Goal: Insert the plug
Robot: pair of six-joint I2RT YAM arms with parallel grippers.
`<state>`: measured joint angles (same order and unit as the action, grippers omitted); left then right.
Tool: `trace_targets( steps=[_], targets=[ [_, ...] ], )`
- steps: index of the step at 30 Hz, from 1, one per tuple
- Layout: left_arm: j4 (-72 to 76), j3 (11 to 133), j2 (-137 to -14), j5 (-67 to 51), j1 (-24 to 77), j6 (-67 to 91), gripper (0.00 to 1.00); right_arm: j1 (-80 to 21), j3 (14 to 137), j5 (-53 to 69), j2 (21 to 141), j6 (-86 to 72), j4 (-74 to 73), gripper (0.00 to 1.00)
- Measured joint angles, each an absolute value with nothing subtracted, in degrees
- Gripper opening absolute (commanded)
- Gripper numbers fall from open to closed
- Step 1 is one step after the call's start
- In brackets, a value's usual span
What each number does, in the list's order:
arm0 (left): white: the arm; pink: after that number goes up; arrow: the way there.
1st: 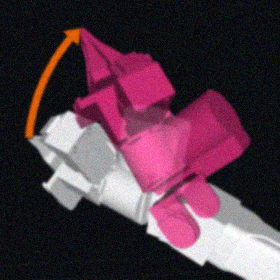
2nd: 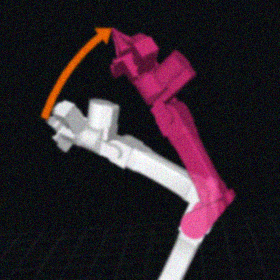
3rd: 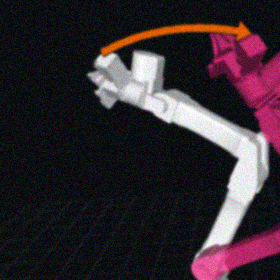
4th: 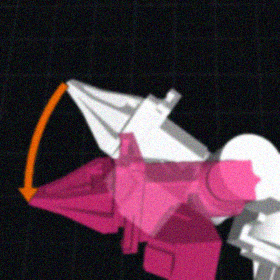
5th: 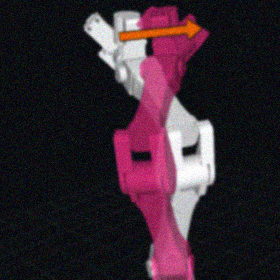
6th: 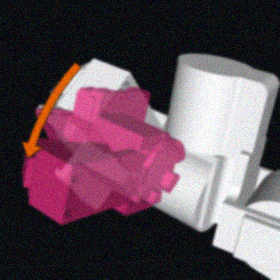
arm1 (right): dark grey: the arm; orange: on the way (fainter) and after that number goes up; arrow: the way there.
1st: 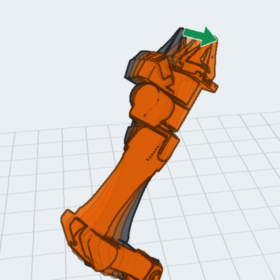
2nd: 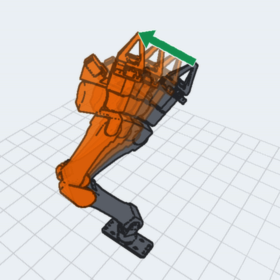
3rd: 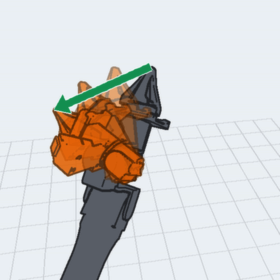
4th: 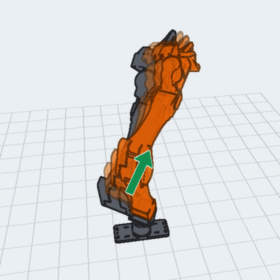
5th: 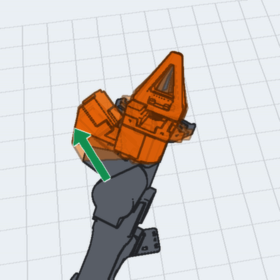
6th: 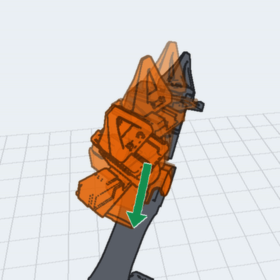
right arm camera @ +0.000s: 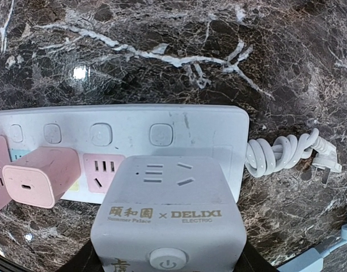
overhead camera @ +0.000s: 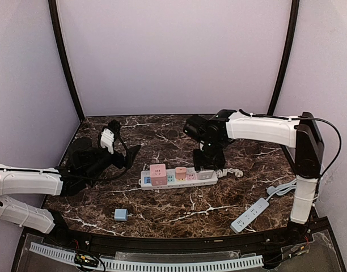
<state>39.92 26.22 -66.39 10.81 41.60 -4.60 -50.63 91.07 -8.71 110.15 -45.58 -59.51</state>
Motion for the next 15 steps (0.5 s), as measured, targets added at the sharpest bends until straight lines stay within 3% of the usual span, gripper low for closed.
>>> trace_targets(
  steps=[15],
  targets=[
    [39.77,26.22,-66.17,10.52,41.63,-4.45,0.99,-50.63,95.5,-8.16,113.19,-44.53,-60.97,0.0]
  ],
)
